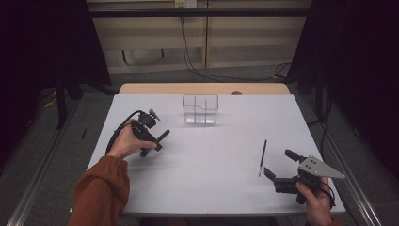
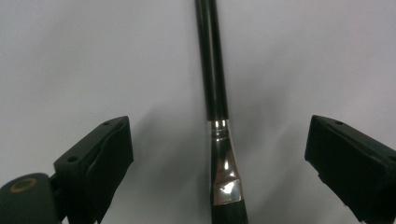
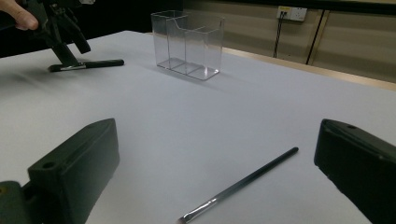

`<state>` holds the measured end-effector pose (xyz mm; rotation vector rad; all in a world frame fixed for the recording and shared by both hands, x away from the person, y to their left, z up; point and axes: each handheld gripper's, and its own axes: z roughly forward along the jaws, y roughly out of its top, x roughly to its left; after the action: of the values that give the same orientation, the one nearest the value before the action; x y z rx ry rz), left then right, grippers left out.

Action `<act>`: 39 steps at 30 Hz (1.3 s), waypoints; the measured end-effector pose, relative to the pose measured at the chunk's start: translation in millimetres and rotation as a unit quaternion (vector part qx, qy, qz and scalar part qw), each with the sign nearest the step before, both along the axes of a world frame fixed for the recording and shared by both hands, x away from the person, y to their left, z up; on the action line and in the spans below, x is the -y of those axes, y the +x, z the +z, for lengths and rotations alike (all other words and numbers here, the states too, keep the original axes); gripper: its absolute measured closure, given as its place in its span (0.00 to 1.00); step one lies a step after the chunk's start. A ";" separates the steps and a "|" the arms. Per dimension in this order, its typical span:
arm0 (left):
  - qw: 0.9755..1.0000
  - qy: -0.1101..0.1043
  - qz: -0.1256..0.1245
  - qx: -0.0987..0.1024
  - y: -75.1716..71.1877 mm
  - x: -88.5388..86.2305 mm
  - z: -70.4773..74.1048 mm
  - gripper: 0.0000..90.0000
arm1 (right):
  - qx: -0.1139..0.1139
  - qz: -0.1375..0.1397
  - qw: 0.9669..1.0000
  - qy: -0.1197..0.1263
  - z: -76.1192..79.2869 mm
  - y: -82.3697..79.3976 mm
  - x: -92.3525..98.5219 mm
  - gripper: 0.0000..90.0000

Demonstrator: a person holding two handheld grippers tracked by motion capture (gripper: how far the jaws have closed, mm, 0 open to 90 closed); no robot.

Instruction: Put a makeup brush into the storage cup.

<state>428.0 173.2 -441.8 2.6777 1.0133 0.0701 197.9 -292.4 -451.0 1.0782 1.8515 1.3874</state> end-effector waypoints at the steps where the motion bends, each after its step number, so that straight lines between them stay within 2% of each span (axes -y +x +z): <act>1: 1.000 0.002 0.003 -0.003 1.2 1.3 -1.7 0.10 | 0.000 0.000 1.000 0.000 0.0 -0.1 0.0 0.00; 3: 1.000 0.006 0.000 -0.007 1.8 2.1 -2.7 0.12 | 0.000 0.000 1.000 0.000 0.0 -0.1 0.0 0.00; 4: 1.000 0.007 0.002 -0.025 2.8 4.3 -7.6 0.16 | 0.000 0.000 1.000 -0.001 0.0 -0.1 -0.1 0.00; 5: 1.000 0.007 0.002 -0.025 2.8 4.3 -7.6 0.19 | 0.000 0.000 1.000 -0.001 0.0 -0.1 -0.1 0.00; 6: 0.999 0.022 0.003 -0.028 4.3 7.3 -11.0 0.20 | 0.000 0.000 1.000 -0.001 -0.1 -0.2 -0.2 0.00; 8: 0.999 0.034 0.005 -0.025 4.6 9.3 -9.3 0.22 | 0.000 0.001 1.000 -0.002 0.0 -0.4 -0.1 0.00; 10: 0.999 0.035 0.008 -0.019 3.4 10.3 -10.4 0.26 | 0.001 0.001 1.000 -0.002 0.0 -0.5 0.1 0.00; 11: 0.999 0.040 0.005 -0.025 4.6 10.3 -10.2 0.28 | 0.000 -0.001 1.000 -0.001 -0.1 -0.3 0.1 0.00; 12: 0.999 0.045 0.003 -0.022 5.3 10.6 -10.1 0.28 | -0.001 -0.001 1.000 -0.001 -0.1 -0.3 0.0 0.00; 16: 0.998 0.051 0.008 -0.028 5.1 13.5 -10.5 0.30 | 0.002 0.002 1.000 -0.003 0.1 -1.2 -0.3 0.00; 20: 0.997 0.064 0.009 -0.042 7.4 16.9 -8.9 0.35 | 0.001 0.002 1.000 -0.003 -0.1 -1.3 0.1 0.00; 24: 0.997 0.067 0.010 -0.045 8.3 17.3 -7.2 0.48 | 0.001 0.002 1.000 -0.004 -0.2 -1.4 0.3 0.00; 25: 0.997 0.065 0.017 -0.046 8.4 17.0 -6.9 0.50 | 0.000 0.001 1.000 -0.004 -0.2 -1.3 0.3 0.00; 31: 0.996 0.069 0.018 -0.044 10.1 16.4 -5.8 0.62 | 0.000 0.002 1.000 -0.003 -0.4 -1.2 0.0 0.00; 35: 0.996 0.074 0.015 -0.053 12.2 18.1 -6.0 0.66 | -0.003 0.003 1.000 -0.005 -0.4 -1.0 -0.7 0.00; 36: 0.996 0.075 0.018 -0.053 11.6 19.9 -6.2 0.69 | -0.002 0.004 1.000 -0.005 -0.4 -0.9 -1.0 0.00; 37: 0.995 0.080 0.007 -0.058 11.3 22.6 -5.3 0.72 | -0.002 0.004 1.000 -0.004 -0.3 -1.0 -1.2 0.00; 39: 0.995 0.079 0.008 -0.060 10.5 24.0 -5.5 0.80 | -0.002 0.005 1.000 -0.004 -0.3 -0.9 -1.2 0.00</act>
<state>438.4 149.2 -447.2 2.8461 1.1092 -0.0088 197.0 -291.2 -451.3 1.0700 1.8655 1.3821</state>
